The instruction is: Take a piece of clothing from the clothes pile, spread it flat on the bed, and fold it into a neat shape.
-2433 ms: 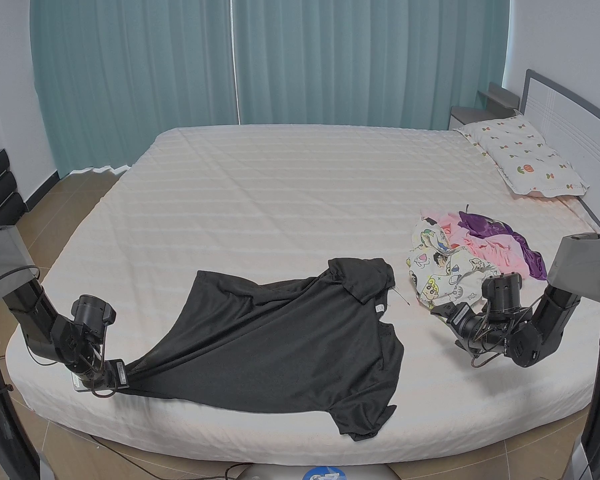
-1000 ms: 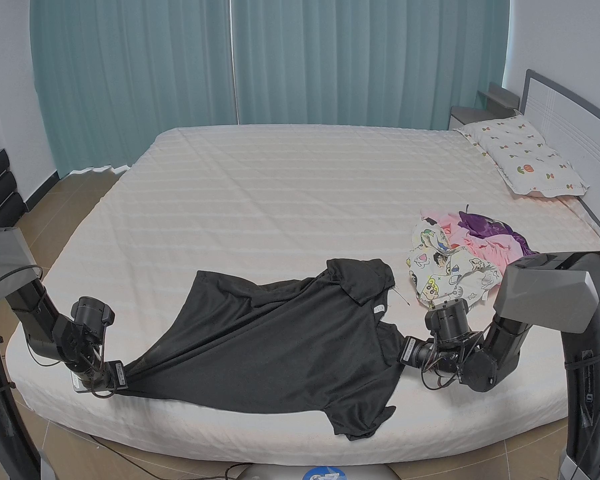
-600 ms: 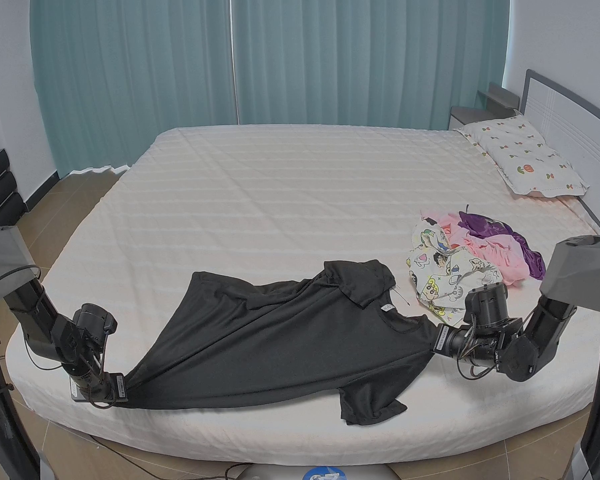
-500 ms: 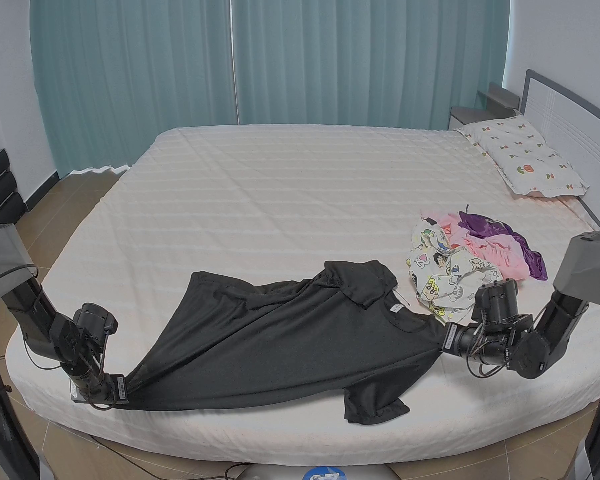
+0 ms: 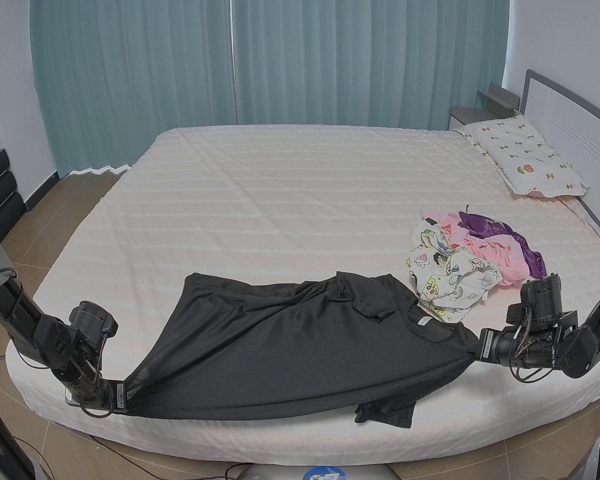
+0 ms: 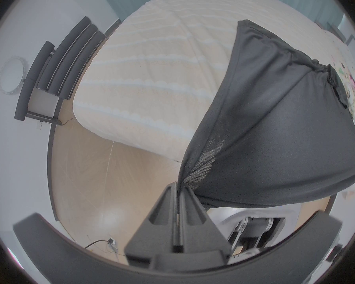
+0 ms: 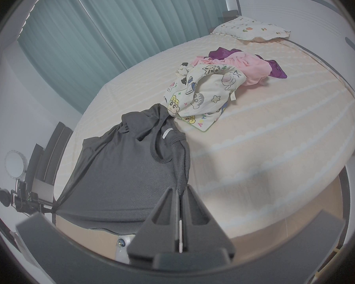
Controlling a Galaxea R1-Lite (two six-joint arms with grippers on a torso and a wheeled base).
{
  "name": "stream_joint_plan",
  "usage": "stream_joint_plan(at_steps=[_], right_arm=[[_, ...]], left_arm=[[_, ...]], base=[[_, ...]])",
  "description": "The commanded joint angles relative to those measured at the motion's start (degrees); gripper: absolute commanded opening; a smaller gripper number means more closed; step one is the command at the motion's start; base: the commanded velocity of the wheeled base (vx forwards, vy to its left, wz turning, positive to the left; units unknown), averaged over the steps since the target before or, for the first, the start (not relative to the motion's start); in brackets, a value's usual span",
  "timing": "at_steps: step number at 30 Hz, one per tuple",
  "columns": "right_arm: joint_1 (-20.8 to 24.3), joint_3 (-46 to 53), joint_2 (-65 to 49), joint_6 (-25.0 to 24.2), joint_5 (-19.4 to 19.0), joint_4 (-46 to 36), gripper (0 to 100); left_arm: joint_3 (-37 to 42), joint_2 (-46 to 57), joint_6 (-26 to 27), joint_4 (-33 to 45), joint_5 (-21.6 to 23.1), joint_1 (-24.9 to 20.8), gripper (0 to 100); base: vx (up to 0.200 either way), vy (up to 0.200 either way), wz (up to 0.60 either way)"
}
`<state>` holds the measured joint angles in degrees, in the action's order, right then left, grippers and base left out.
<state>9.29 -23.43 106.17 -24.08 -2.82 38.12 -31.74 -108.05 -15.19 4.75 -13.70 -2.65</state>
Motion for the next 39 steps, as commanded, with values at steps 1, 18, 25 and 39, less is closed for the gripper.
stream_joint_plan(at_steps=[1, 18, 25, 39], right_arm=[[-1.91, -0.39, -6.85, 1.14, -0.44, -3.40, 0], [-0.06, -8.47, 5.01, 5.18, -2.55, -15.00, 0], [0.64, -12.08, 14.33, 4.83, -0.08, -10.70, 100], [3.81, -16.12, 17.14, -9.41, 1.76, 3.19, 100]], left_arm=[[0.81, 3.28, 0.86, 2.89, -0.10, -2.36, 0], [1.25, -0.50, 0.51, 3.33, 0.25, -6.23, 100], [-0.16, -3.22, -0.72, 1.31, 0.69, -6.14, 100], [-6.22, -4.54, -11.44, -9.76, 8.34, -4.39, 100]], base=[[0.000, 0.000, 0.00], [0.000, 0.000, 0.00], [0.000, 0.000, 0.00], [0.000, 0.000, 0.00]])
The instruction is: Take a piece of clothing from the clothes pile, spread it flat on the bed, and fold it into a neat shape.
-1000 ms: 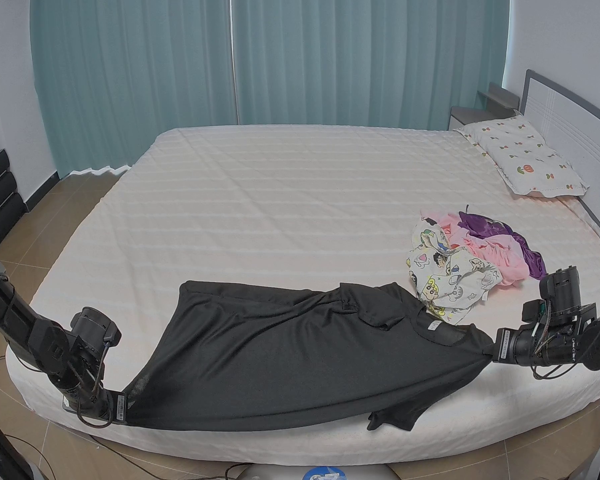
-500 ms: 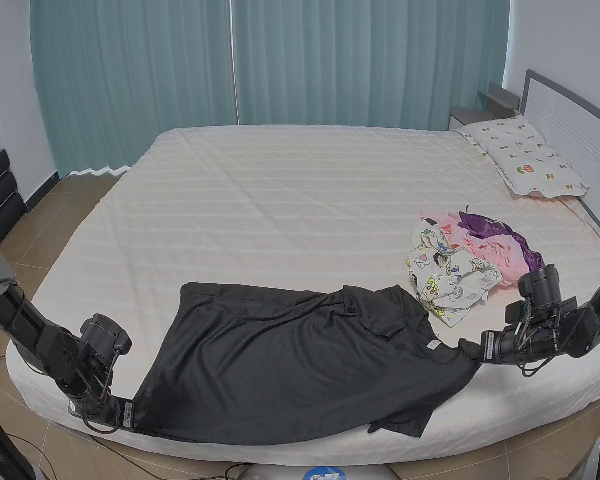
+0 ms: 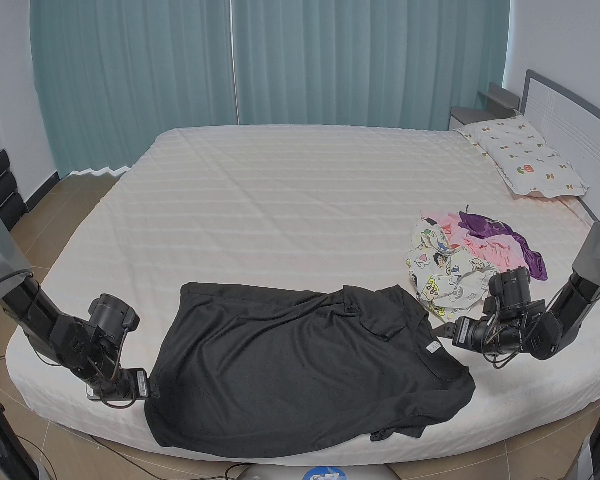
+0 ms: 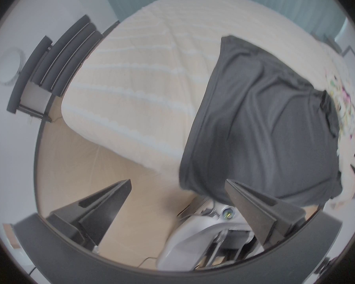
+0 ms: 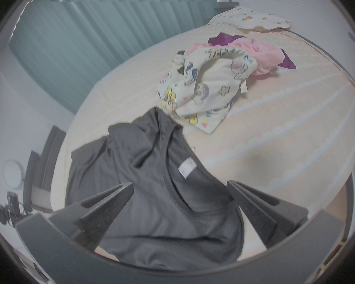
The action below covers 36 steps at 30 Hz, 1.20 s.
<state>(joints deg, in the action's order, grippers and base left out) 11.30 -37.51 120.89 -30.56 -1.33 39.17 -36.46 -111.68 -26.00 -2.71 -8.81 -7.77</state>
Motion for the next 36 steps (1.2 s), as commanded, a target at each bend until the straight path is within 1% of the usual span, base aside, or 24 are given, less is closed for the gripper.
stream_joint_plan(at_steps=[1, 2, 4, 5, 6, 8, 9, 15, 18, 20, 21, 22, 25, 29, 36], right_arm=[[2.23, -2.48, 2.77, -4.33, 0.27, 2.76, 100], [2.50, -2.74, 2.94, -5.21, 0.36, 3.11, 100], [3.64, -4.24, 3.65, -8.73, 0.45, 3.81, 100], [3.64, -4.24, 3.65, -8.73, 0.45, 3.81, 100], [5.05, -5.91, 4.53, -12.77, 0.45, 3.72, 100], [5.57, -6.52, 5.14, -13.74, 0.45, 3.55, 100], [6.72, -7.05, 6.37, -14.88, 0.45, 3.55, 100], [7.51, -8.98, 8.66, -15.23, 0.45, 3.72, 100], [7.77, -11.44, 10.59, -16.11, 0.36, 3.55, 100], [8.39, -12.59, 11.73, -17.07, 0.45, 3.55, 100], [9.00, -13.91, 12.79, -17.87, 0.54, 3.28, 100], [9.53, -15.49, 14.19, -18.48, 0.89, 3.19, 100], [11.11, -18.92, 17.45, -18.57, 1.86, 3.11, 100], [11.55, -20.94, 18.68, -18.66, 2.30, 2.84, 100], [11.55, -24.36, 18.94, -18.66, 1.86, -2.61, 100]], left_arm=[[-1.51, -0.82, -0.63, -3.09, 4.60, 0.73, 100], [-1.51, -0.82, -0.72, -3.45, 5.30, 0.73, 100], [-1.51, -1.00, -0.80, -4.68, 6.62, 0.91, 100], [-1.51, -1.00, -0.80, -4.68, 6.62, 0.91, 100], [-1.77, -1.26, -1.60, -6.43, 7.14, 1.09, 100], [-1.95, -1.44, -2.21, -7.31, 7.32, 1.17, 100], [-2.30, -1.70, -5.11, -10.74, 7.85, 1.26, 100], [-2.47, -3.63, -6.17, -13.55, 7.85, 1.88, 100], [-2.74, -4.69, -6.17, -13.99, 8.11, 2.76, 100], [-2.65, -5.04, -6.08, -14.26, 8.64, 3.02, 100], [-2.65, -5.13, -6.08, -14.87, 9.60, 3.46, 100], [-2.30, -5.04, -5.99, -15.84, 11.63, 3.99, 100], [-2.21, -5.04, -5.90, -16.45, 14.44, 4.87, 100], [-2.65, -5.22, -5.99, -16.45, 15.05, 5.30, 100], [-2.65, -5.22, -6.08, -16.28, 16.64, 5.30, 100]], base=[[0.000, 0.000, 0.00], [0.000, 0.000, 0.00], [0.000, 0.000, 0.00], [0.000, 0.000, 0.00], [0.000, 0.000, 0.00], [0.000, 0.000, 0.00], [0.000, 0.000, 0.00], [0.000, 0.000, 0.00], [0.200, 0.000, 0.00], [0.000, 0.000, 0.00], [0.000, 0.000, 0.00], [0.000, 0.000, 0.00], [0.000, 0.000, 0.00], [0.000, 0.000, 0.00], [0.000, 0.000, 0.00]])
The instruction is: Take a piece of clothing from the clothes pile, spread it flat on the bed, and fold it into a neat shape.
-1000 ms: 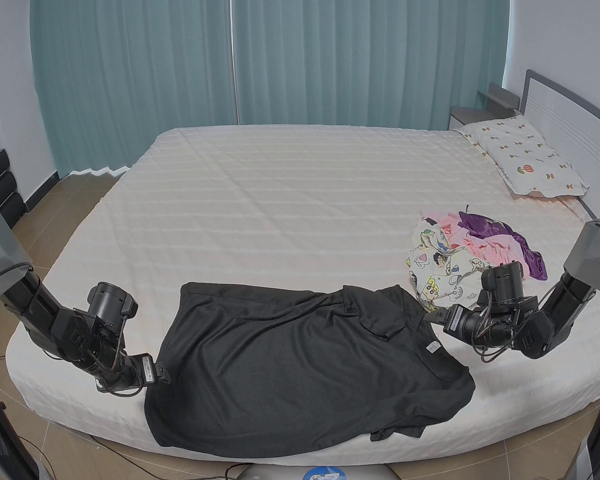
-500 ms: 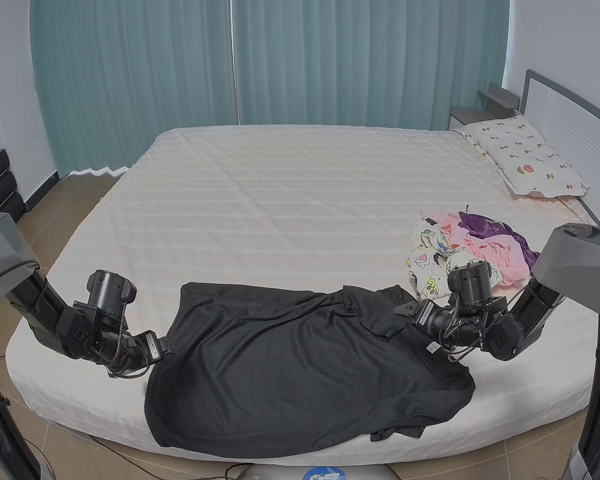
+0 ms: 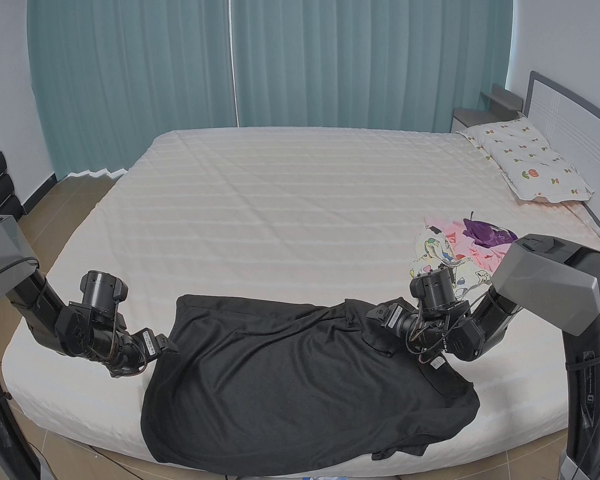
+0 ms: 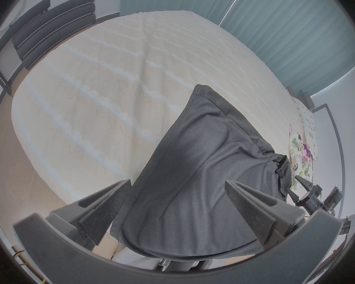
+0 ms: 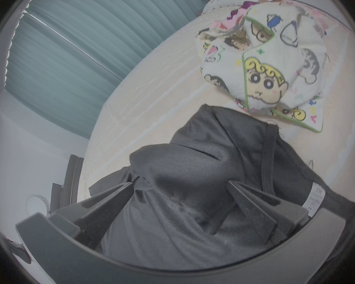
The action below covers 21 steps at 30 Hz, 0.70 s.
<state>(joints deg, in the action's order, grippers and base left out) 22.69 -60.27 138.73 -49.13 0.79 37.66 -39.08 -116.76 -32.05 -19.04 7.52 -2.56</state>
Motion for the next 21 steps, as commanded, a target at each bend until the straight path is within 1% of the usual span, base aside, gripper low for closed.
stream_joint_plan(at_steps=[1, 5, 10, 13, 15, 19, 20, 21], right_arm=[[0.16, -1.69, 1.19, -0.09, -0.35, -1.18, 100], [0.08, -3.01, 1.98, -0.09, -1.23, -1.53, 100], [-0.98, -6.35, 3.48, -0.09, -0.62, -3.47, 100], [-0.98, -5.12, 2.16, 0.09, -0.44, -3.64, 100], [-0.98, -2.48, -0.39, 0.96, -0.44, -3.47, 100], [-0.45, 2.35, -3.38, 6.59, -0.44, -2.68, 100], [-0.45, 2.35, -3.38, 6.59, -0.44, -2.68, 100], [-0.45, 4.02, -4.08, 9.67, -0.44, -2.68, 100]], left_arm=[[-0.03, -0.13, -0.03, 0.06, 0.30, 0.10, 100], [-0.03, -0.22, -0.03, 0.06, 0.30, 0.10, 100], [-0.03, -0.13, -0.03, 0.06, 0.30, 0.19, 100], [-0.03, -0.22, -0.03, 0.06, 0.30, 0.19, 100], [-0.03, -0.22, -0.03, 0.06, 0.30, 0.36, 100], [-0.20, -0.13, 0.06, -0.03, 0.39, 0.98, 100], [-0.20, -0.13, 0.06, -0.03, 0.39, 0.98, 100], [-0.20, -0.22, 0.06, -0.03, 0.39, 1.24, 100]], base=[[0.000, 0.000, 0.00], [0.000, 0.000, 0.00], [0.000, 0.000, 0.00], [0.000, 0.000, 0.00], [0.000, 0.000, 0.00], [0.000, 0.000, 0.00], [0.000, 0.000, 0.00], [0.000, 0.000, 0.00]])
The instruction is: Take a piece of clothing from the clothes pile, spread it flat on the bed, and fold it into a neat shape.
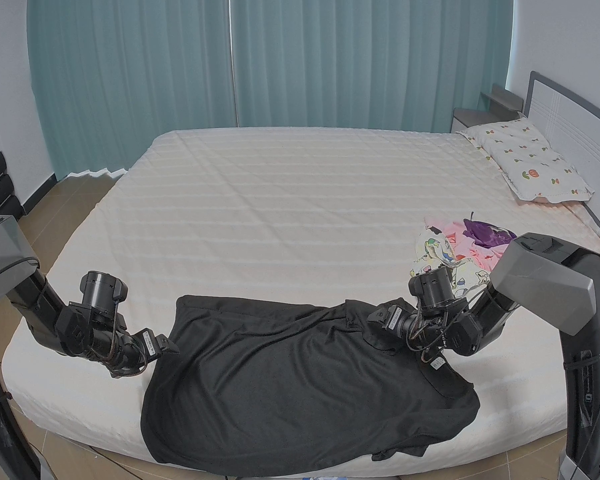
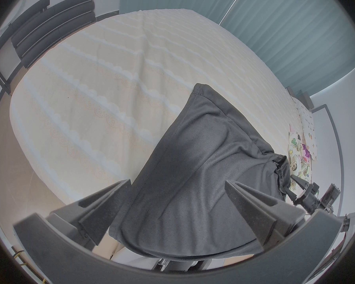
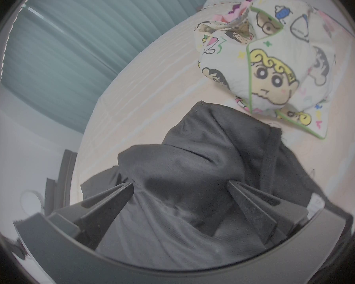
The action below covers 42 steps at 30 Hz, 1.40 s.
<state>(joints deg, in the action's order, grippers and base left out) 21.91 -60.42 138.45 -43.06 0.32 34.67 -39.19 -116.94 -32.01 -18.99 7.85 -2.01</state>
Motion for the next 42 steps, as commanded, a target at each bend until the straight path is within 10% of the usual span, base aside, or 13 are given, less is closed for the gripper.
stream_joint_plan(at_steps=[1, 13, 14, 42], right_arm=[[0.33, 4.87, -3.98, 4.82, 0.03, 0.40, 100], [1.21, 1.09, 0.42, 6.76, 0.03, -0.92, 100], [1.12, 0.91, 0.51, 6.76, 0.03, -1.10, 0], [-1.87, -30.11, 8.07, 6.85, 10.93, 1.37, 0]], left_arm=[[-0.09, -0.04, 0.02, -0.08, 0.06, 0.69, 100], [-0.09, -0.04, 0.20, -0.08, 0.06, 1.04, 100], [-0.09, -0.04, 0.20, -0.08, 0.06, 1.04, 100], [-0.80, -0.48, -0.07, -0.34, 0.06, 1.57, 100]], base=[[0.000, 0.000, 0.00], [0.000, 0.000, 0.00], [0.000, 0.000, 0.00], [0.000, 0.000, 0.00]])
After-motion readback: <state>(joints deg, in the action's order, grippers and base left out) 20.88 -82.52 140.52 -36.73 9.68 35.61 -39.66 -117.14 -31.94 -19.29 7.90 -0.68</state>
